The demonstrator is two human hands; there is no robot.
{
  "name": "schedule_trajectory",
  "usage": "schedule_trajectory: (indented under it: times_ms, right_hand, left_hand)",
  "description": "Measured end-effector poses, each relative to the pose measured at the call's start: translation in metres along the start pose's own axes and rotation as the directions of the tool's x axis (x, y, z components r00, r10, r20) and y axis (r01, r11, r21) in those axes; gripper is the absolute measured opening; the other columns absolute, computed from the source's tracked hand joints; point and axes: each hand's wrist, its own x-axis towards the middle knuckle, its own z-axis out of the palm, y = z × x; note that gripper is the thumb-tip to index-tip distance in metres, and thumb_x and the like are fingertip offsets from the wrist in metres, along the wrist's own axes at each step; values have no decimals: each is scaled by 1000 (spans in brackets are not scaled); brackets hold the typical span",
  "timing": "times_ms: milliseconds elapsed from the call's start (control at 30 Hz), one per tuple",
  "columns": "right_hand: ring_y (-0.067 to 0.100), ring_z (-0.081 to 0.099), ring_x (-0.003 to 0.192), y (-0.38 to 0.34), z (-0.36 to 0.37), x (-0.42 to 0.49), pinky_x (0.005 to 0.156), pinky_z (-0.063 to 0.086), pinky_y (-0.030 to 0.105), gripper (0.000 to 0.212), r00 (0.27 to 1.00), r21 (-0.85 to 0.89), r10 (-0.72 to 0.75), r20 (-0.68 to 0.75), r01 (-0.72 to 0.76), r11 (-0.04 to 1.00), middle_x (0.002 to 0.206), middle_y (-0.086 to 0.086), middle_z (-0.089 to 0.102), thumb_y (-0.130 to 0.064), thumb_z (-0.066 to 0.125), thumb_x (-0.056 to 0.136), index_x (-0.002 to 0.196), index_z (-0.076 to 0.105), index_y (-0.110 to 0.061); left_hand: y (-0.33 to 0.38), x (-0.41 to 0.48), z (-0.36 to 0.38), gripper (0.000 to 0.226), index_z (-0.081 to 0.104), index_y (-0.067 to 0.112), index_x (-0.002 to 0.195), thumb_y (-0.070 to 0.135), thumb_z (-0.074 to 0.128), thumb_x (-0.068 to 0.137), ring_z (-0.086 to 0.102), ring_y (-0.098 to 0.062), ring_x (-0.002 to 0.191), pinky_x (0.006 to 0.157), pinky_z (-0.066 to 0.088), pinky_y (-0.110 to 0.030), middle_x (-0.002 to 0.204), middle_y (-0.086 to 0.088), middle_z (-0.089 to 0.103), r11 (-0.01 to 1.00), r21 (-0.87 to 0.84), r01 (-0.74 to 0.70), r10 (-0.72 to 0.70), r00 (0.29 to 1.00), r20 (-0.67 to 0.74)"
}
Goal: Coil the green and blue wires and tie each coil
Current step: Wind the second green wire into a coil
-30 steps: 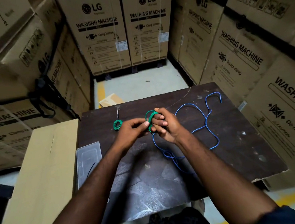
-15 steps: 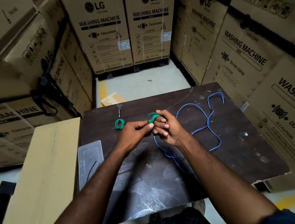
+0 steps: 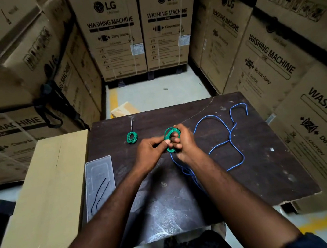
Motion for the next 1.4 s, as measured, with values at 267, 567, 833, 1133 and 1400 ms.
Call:
schedule_trajectory:
  times_ms: [267,567,833,1133,1400]
  right_hand:
    - [4,21,24,13,-5,10,29,22,11,40,986,89,58,-155,-45,995,36,-5,29,-23,39,93,54,33,-16]
    - [18,57,37,-5,-10,-9,34,42,18,48,1000,125,31,5,-31,992,46,11,57,-12,29,94,57,57,0]
    - [11,50,54,-6,-30,13,50,43,24,29,923,-481,-384,-6,334,811,61,1,53,-34,54,94,70,56,-18]
    - [-6,62,82,-9,-38,10,79,47,13,28,733,-656,-422,533,673,342,101,2,70,1,61,86,111,69,-7]
    - [10,62,80,-5,-36,15,73,43,11,31,561,-650,-458,690,759,-51,89,6,71,-3,64,79,108,72,-11]
  left_hand:
    - [-10,-3,5,19,77,24,98,13,65,87,65,-11,83,86,57,-43,91,-1,76,994,29,107,-108,993,45]
    - [-1,0,9,21,74,20,106,21,67,86,63,-1,74,76,54,-31,84,6,74,984,174,-38,41,999,-9]
    - [-8,8,3,31,73,23,104,38,65,78,66,-4,74,77,58,-42,86,2,76,969,235,74,-54,994,-92]
    - [-16,13,-14,40,73,10,79,45,53,79,54,-7,59,62,51,-38,65,-10,68,858,509,72,-68,997,-27]
    - [-13,11,-23,25,76,17,96,34,60,88,67,-19,74,67,49,-34,83,-9,73,806,591,31,1,999,-54]
